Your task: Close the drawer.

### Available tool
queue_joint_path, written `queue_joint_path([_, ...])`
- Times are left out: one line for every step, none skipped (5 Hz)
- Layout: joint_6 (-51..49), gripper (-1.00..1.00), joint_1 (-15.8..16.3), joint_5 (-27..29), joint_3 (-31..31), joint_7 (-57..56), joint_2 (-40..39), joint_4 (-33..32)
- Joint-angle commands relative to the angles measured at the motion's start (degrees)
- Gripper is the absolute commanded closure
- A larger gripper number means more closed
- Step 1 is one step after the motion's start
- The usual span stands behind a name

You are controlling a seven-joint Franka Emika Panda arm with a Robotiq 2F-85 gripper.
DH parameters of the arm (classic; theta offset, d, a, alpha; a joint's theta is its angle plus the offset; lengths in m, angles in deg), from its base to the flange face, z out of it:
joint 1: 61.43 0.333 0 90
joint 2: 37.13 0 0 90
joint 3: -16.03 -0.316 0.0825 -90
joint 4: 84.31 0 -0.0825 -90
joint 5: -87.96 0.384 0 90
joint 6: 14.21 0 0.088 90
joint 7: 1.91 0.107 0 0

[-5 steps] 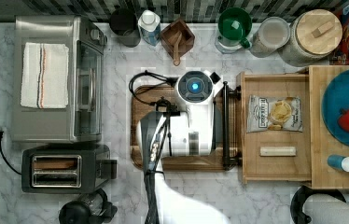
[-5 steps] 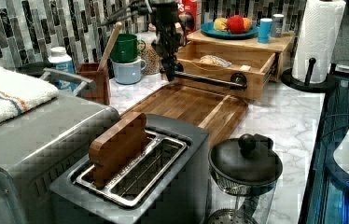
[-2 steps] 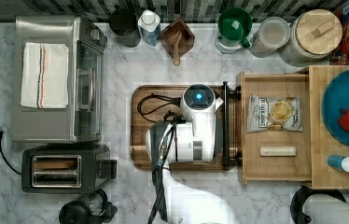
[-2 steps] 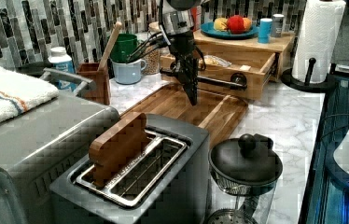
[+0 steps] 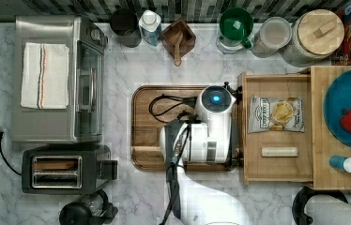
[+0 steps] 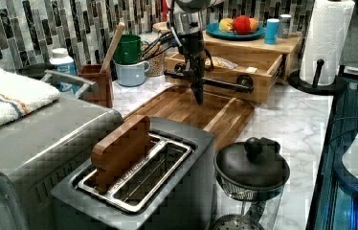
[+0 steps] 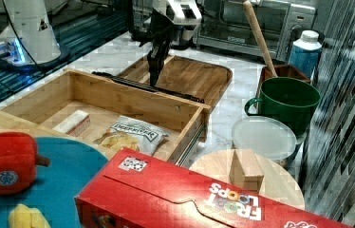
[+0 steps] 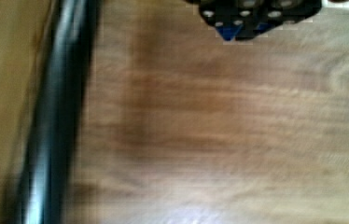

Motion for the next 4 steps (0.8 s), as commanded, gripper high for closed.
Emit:
queue_joint_path([2.4, 1.0, -5.5, 0.7, 1.5, -6.8, 0.6, 7.2])
queue_joint_path([2.7, 1.0, -5.6, 0.7, 2.7, -7.8, -1.1, 8.5])
queue_joint_path([2.5, 1.0, -6.8, 2.3, 4.5, -8.9, -1.5, 9.4])
queue_joint_path([0.3, 1.0, -9.9, 3.3, 6.0, -12.6, -3.1, 12.7])
